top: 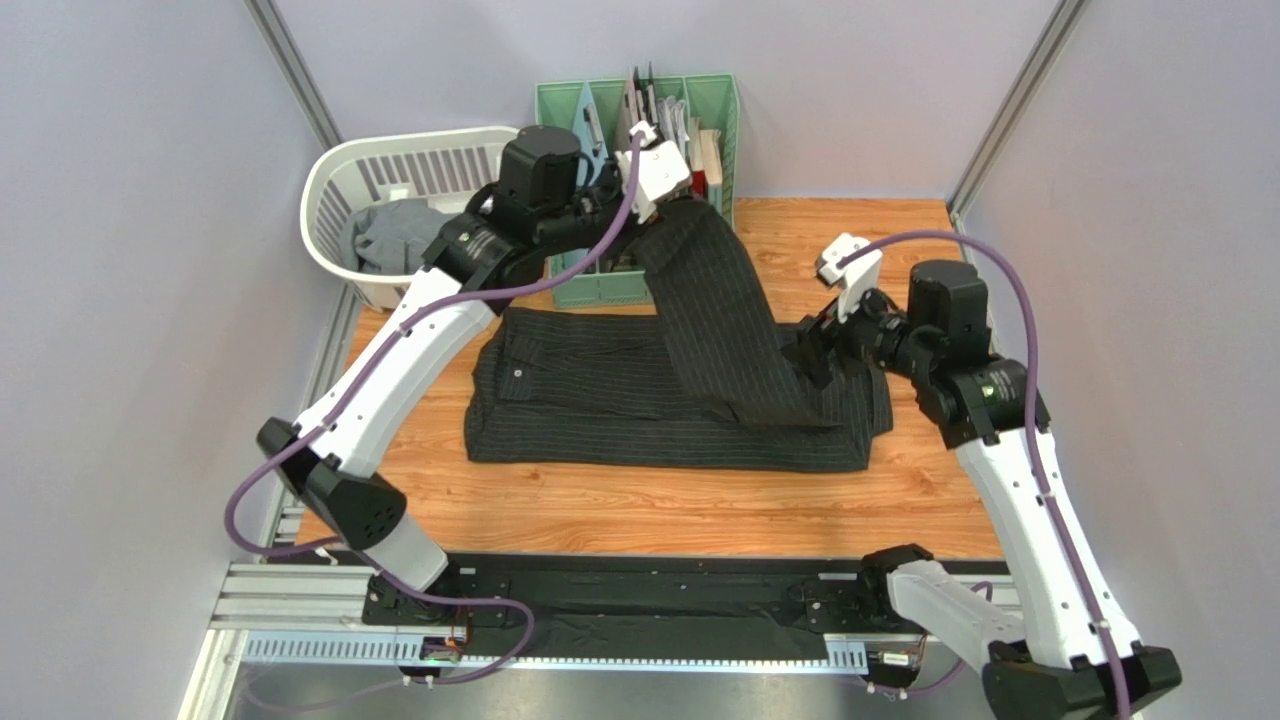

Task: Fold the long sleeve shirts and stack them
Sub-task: Fold the shirt

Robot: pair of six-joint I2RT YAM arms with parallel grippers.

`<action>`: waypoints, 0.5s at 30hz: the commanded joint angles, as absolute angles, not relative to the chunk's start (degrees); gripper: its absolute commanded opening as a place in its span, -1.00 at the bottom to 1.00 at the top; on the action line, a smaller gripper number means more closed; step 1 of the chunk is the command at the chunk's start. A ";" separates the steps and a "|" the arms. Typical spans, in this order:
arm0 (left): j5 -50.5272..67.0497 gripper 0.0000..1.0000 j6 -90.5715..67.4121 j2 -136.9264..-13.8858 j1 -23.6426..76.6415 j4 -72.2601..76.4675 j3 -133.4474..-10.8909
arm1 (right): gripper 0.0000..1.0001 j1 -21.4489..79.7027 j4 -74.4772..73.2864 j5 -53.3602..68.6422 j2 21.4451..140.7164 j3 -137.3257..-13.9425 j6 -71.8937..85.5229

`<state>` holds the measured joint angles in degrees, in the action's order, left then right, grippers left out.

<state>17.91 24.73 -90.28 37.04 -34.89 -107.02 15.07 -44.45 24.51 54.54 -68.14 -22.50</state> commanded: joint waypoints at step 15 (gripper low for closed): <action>24.94 -1.00 34.71 -99.07 34.28 -10.37 -105.84 | -0.29 1.05 -47.29 38.85 62.48 -57.66 -20.04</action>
<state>16.78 31.81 -104.31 34.98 -15.64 -108.97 1.15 -49.47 36.07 61.47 -61.14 -20.23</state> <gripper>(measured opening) 0.008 0.376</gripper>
